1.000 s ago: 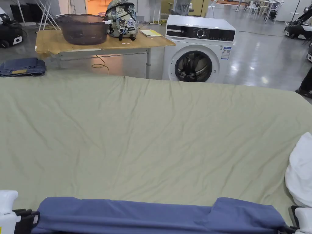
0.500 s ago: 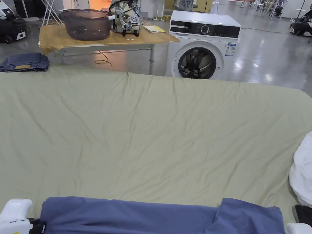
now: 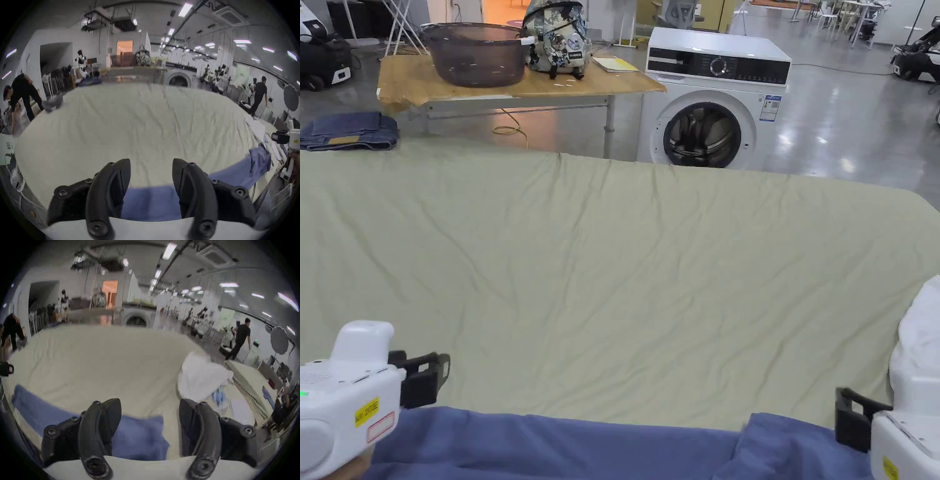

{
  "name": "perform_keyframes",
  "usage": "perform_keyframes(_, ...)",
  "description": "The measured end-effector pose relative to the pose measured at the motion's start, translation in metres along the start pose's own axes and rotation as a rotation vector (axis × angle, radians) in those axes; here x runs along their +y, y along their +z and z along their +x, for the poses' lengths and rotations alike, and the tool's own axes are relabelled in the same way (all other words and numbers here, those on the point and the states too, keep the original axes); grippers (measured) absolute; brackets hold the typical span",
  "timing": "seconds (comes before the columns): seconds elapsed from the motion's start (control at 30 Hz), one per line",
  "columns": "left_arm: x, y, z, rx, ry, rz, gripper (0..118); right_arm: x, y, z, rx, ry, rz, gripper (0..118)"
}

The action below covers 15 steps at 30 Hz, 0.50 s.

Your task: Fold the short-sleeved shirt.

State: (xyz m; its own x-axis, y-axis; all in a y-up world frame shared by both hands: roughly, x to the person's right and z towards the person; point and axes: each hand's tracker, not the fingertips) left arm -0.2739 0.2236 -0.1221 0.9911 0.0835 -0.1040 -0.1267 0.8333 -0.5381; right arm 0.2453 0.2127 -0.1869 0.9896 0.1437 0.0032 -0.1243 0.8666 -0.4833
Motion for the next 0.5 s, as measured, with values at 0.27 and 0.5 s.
perform_keyframes(0.27, 0.02, 0.009, 0.04, 0.061, -0.058, 0.303, 10, 0.032, 0.027, -0.069, 0.098, -0.054, 0.354, 26)
perform_keyframes(0.5, 0.024, 0.021, 0.054, 0.087, -0.084, 0.41, 0, 0.042, 0.033, -0.1, 0.142, -0.103, 0.452, 0)
